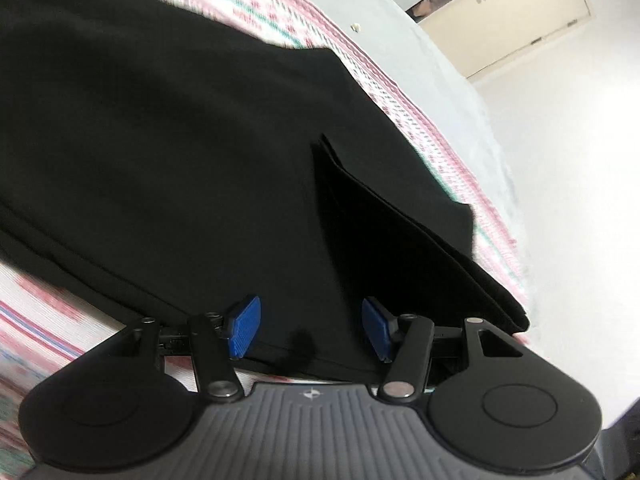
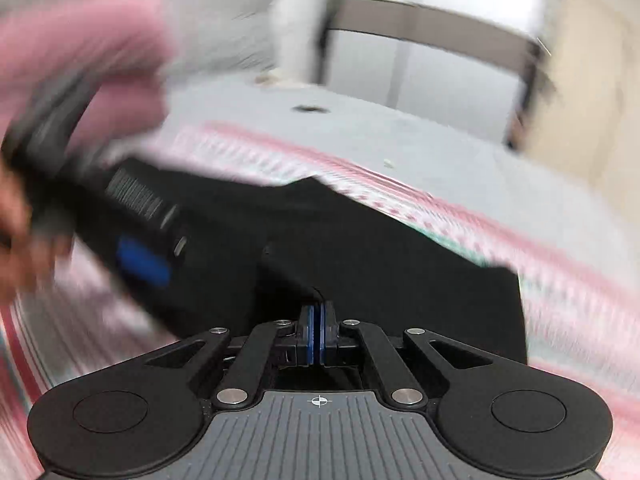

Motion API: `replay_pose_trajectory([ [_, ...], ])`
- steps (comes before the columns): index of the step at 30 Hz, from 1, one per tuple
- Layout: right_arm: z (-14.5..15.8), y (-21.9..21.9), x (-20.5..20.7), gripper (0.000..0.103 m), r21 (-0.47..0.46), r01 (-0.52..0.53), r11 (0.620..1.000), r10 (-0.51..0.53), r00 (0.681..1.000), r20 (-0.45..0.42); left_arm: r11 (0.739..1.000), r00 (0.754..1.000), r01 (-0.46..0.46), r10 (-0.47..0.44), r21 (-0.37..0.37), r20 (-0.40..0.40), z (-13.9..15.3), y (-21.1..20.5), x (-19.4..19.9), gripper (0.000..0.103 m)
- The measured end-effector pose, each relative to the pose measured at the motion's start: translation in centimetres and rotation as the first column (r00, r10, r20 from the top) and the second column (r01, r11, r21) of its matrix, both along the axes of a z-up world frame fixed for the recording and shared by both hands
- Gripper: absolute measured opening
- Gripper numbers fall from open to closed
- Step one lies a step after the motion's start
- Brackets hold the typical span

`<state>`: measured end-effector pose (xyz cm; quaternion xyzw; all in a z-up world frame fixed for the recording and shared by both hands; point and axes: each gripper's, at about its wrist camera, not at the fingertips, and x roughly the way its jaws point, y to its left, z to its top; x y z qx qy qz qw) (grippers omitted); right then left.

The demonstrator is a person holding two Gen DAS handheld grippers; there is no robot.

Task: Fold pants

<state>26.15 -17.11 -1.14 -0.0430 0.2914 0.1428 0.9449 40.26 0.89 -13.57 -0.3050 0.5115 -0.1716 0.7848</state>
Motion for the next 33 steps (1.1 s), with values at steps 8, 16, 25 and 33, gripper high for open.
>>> replay_pose_trajectory([
  [8,-0.8,-2.6,1.9,0.001,0.363,0.062,0.930,-0.004,0.987,-0.160,0.957,0.990,-0.131,0.110,-0.260,-0.093,-2.7,-1.9,0.8,0.084],
  [16,-1.2,-3.3,2.0,0.005,0.425,0.052,0.903,0.032,0.981,-0.189,0.959,0.992,-0.127,0.121,-0.255,-0.039,-3.6,-4.3,1.0,0.077],
  [25,-2.3,-1.4,2.1,0.011,0.190,-0.003,0.982,0.033,0.988,-0.150,0.996,0.995,-0.068,0.072,-0.062,0.067,-2.3,-4.0,0.6,0.031],
  [33,-3.6,-1.5,3.0,0.011,0.145,0.028,0.989,-0.004,0.986,-0.165,0.996,0.994,-0.089,0.090,-0.029,0.064,-1.6,-2.3,0.5,0.031],
])
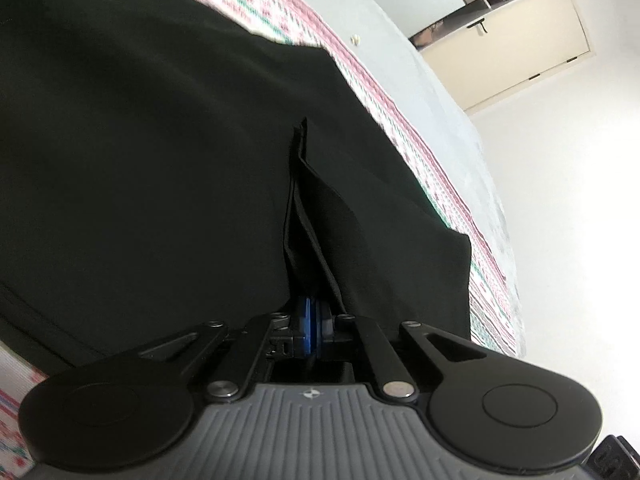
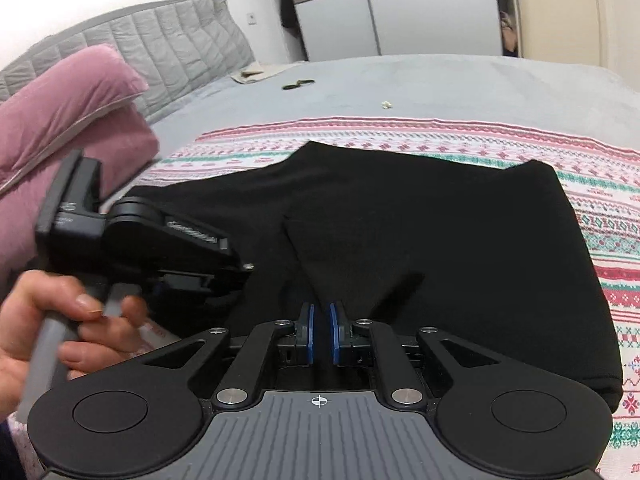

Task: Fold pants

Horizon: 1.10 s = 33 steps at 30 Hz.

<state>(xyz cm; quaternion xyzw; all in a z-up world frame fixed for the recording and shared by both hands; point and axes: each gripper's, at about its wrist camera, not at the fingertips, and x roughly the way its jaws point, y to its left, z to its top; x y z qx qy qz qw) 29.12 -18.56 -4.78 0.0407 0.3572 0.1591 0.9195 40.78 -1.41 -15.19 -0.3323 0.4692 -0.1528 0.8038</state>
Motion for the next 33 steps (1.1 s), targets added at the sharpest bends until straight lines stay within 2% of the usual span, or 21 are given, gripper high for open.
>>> replay_pose_trajectory([
  [3,-0.9,-1.1,1.0,0.024,0.012,0.081,0.997,-0.080,0.997,-0.019,1.000,1.000,-0.009,0.009,0.012,-0.002,-0.3,-0.9,0.2,0.031],
  [5,-1.8,-2.6,1.8,0.056,0.110,0.165,0.980,-0.158,0.985,-0.071,1.000,1.000,-0.003,0.003,0.030,-0.007,-0.4,-1.3,0.2,0.031],
  [6,-2.4,-3.3,2.2,0.059,0.167,0.200,0.966,-0.184,0.977,-0.105,0.999,1.000,0.004,-0.003,0.043,-0.010,-0.4,-1.4,0.1,0.031],
  [8,-3.7,-4.1,3.0,0.059,0.270,0.245,0.931,-0.208,0.965,-0.159,0.999,1.000,0.007,-0.006,0.049,-0.009,-0.5,-1.4,0.1,0.031],
  [9,-4.0,-4.1,3.1,0.058,0.298,0.257,0.919,-0.222,0.964,-0.146,0.999,1.000,0.004,-0.003,0.045,-0.010,-0.5,-1.3,0.1,0.031],
  [10,-4.0,-3.8,3.2,0.049,0.310,0.247,0.918,-0.217,0.968,-0.130,0.999,1.000,0.000,0.000,0.044,-0.010,-0.5,-1.1,0.0,0.031],
  [11,-3.8,-3.4,3.3,0.019,0.308,0.225,0.924,-0.201,0.974,-0.108,0.999,1.000,-0.002,0.002,0.042,-0.008,-0.4,-0.5,0.0,0.031],
  [12,-3.5,-2.7,3.1,0.005,0.286,0.202,0.937,-0.188,0.979,-0.075,0.999,1.000,-0.007,0.007,0.039,-0.010,-0.4,-0.3,0.2,0.031],
  [13,-2.9,-1.8,2.5,0.002,0.253,0.162,0.954,-0.163,0.987,-0.017,0.999,1.000,-0.013,0.013,0.032,-0.013,-0.4,-0.1,0.4,0.031],
  [15,-1.3,0.9,0.5,0.002,0.115,0.024,0.993,-0.040,0.989,0.145,1.000,1.000,-0.018,0.018,0.014,-0.020,-0.3,0.9,-0.1,0.031],
  [17,-0.3,4.4,-2.0,0.001,-0.104,-0.125,0.987,0.149,0.952,0.267,0.999,0.999,-0.020,0.019,-0.027,-0.039,-0.5,1.5,0.2,0.031],
  [18,-0.3,6.1,-3.3,0.001,-0.231,-0.174,0.957,0.240,0.924,0.298,0.999,0.998,-0.031,0.028,-0.045,-0.062,-0.6,1.9,0.3,0.032],
  [19,-1.0,8.2,-4.8,0.001,-0.401,-0.207,0.892,0.348,0.882,0.319,0.997,0.996,-0.044,0.038,-0.069,-0.086,-1.0,2.4,0.5,0.032],
  [20,-2.1,9.9,-6.4,0.001,-0.556,-0.228,0.799,0.457,0.831,0.317,0.994,0.993,-0.054,0.043,-0.097,-0.106,-1.2,2.9,0.5,0.032],
  [21,-3.2,11.0,-7.5,0.000,-0.649,-0.246,0.720,0.534,0.794,0.291,0.992,0.992,-0.060,0.047,-0.114,-0.118,-1.4,3.2,0.7,0.033],
  [22,-4.1,11.8,-8.2,0.000,-0.696,-0.268,0.666,0.577,0.776,0.254,0.991,0.992,-0.065,0.050,-0.121,-0.118,-1.3,3.4,0.6,0.034],
  [24,-4.9,12.3,-8.2,0.000,-0.706,-0.280,0.650,0.569,0.795,0.209,0.992,0.992,-0.068,0.055,-0.111,-0.110,-1.1,3.7,0.5,0.034],
  [28,-4.6,10.9,-6.3,0.010,-0.634,-0.292,0.716,0.502,0.847,0.177,0.990,0.990,-0.085,0.071,-0.109,-0.123,-1.0,4.3,0.3,0.034],
  [30,-4.4,10.3,-5.7,0.010,-0.599,-0.305,0.740,0.494,0.851,0.177,0.990,0.989,-0.093,0.080,-0.110,-0.124,-1.0,4.4,0.4,0.034],
  [31,-4.5,10.3,-5.6,0.014,-0.601,-0.313,0.736,0.505,0.845,0.177,0.990,0.990,-0.091,0.078,-0.106,-0.122,-0.9,4.4,0.4,0.034],
  [33,-5.0,10.7,-5.7,0.034,-0.644,-0.307,0.701,0.532,0.826,0.185,0.990,0.990,-0.091,0.078,-0.103,-0.121,-0.8,3.7,0.7,0.034],
])
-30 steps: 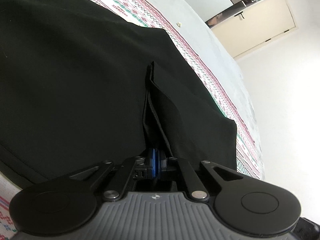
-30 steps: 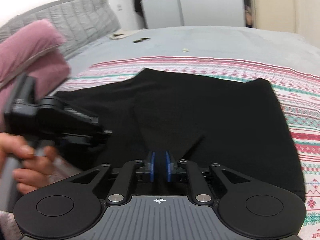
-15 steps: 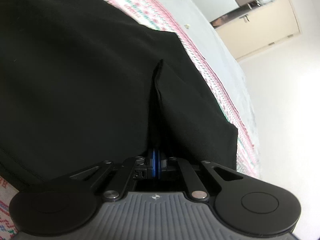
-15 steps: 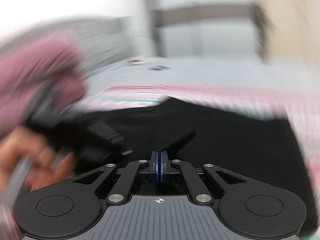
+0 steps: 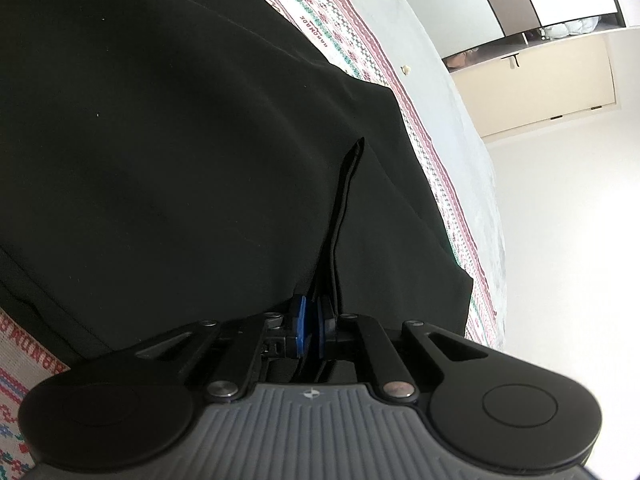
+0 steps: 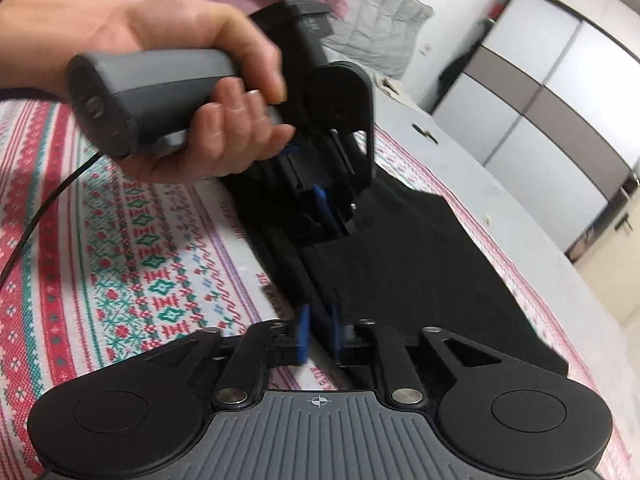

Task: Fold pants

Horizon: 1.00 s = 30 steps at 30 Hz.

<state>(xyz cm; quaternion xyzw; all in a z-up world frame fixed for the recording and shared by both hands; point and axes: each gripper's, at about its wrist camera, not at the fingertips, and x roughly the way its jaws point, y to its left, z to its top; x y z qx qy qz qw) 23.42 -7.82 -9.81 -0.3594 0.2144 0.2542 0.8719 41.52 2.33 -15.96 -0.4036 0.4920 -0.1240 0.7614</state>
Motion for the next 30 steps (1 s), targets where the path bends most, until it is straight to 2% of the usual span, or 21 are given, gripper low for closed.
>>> replay_pose_trajectory([
  [1,-0.2,0.2,-0.2,0.047,-0.011,-0.013,1.000,0.013,1.000,0.018,1.000,1.000,0.002,-0.002,-0.003,-0.003,-0.1,-0.3,0.1,0.034],
  [2,-0.4,0.2,-0.2,0.051,-0.011,-0.021,1.000,0.021,0.999,0.026,1.000,1.000,0.004,-0.004,-0.007,-0.007,-0.1,-0.4,0.0,0.034],
  [6,-0.4,0.2,1.4,0.048,0.019,-0.004,1.000,0.004,1.000,-0.005,1.000,0.999,0.029,-0.029,-0.012,-0.023,-0.2,-0.5,0.1,0.034],
  [9,-0.4,-0.2,2.7,0.046,0.020,0.013,1.000,-0.012,0.999,-0.041,0.995,0.995,0.091,-0.089,0.036,-0.039,0.4,-1.2,-0.2,0.034],
  [11,-0.1,-0.4,3.7,0.039,0.052,0.029,0.998,-0.025,0.997,-0.075,0.986,0.988,0.147,-0.142,0.083,-0.058,0.8,-2.0,-0.6,0.034],
  [15,0.1,-1.3,4.8,0.039,0.095,0.048,0.994,-0.036,0.992,-0.118,0.959,0.974,0.225,-0.218,0.174,-0.054,1.9,-3.2,-1.7,0.035],
  [23,0.4,-1.1,6.4,0.038,0.124,0.065,0.990,-0.046,0.988,-0.148,0.929,0.955,0.295,-0.293,0.221,-0.045,2.6,-3.4,-3.1,0.036],
  [26,0.4,-1.3,6.8,0.038,0.140,0.068,0.988,-0.046,0.986,-0.160,0.938,0.962,0.274,-0.271,0.214,-0.042,2.9,-2.4,-2.4,0.039],
  [30,0.6,-1.8,6.8,0.038,0.164,0.066,0.984,-0.038,0.985,-0.171,0.963,0.980,0.199,-0.198,0.180,-0.021,2.9,-0.5,-1.9,0.051],
])
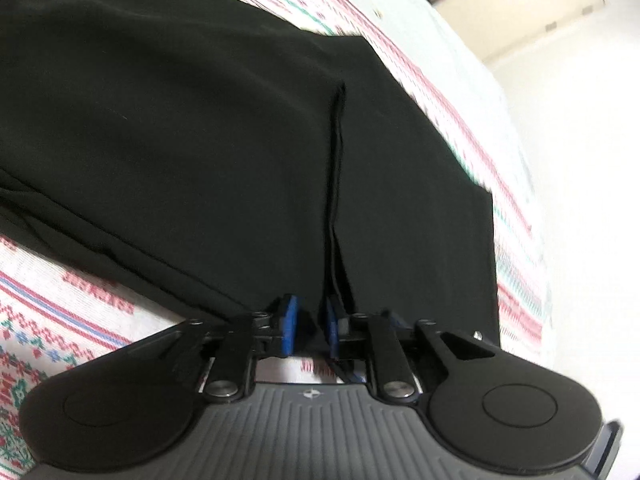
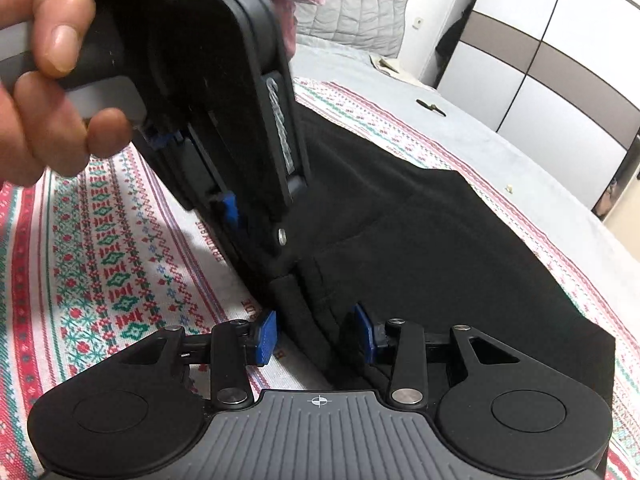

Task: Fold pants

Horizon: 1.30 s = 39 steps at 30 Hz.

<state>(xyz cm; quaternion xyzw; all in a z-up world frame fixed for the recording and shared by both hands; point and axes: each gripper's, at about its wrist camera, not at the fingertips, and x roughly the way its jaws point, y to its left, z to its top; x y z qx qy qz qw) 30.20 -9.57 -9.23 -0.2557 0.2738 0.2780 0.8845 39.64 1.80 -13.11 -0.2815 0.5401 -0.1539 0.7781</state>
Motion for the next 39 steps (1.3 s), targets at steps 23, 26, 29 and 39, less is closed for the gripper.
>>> replay_pose_trajectory([
  [23,-0.7,0.4,-0.2,0.037,0.009,0.038,0.999,-0.039,0.999,0.019,0.994,0.990,0.089,-0.095,0.059,0.103,2.0,-3.2,-3.5,0.033],
  [26,-0.7,0.5,-0.2,0.037,0.001,0.034,0.999,-0.034,0.999,0.027,0.994,0.992,0.100,-0.103,0.047,0.068,0.9,-3.7,-3.1,0.033],
  [29,-1.0,0.7,-0.4,0.034,-0.017,0.020,1.000,-0.020,0.999,0.029,0.998,0.998,0.067,-0.067,-0.006,0.021,0.1,-2.4,-2.2,0.040],
  [39,0.1,0.3,-0.2,0.009,0.066,0.029,0.997,-0.028,1.000,-0.015,0.994,0.999,-0.045,0.045,-0.096,-0.009,-0.3,0.6,-0.9,0.078],
])
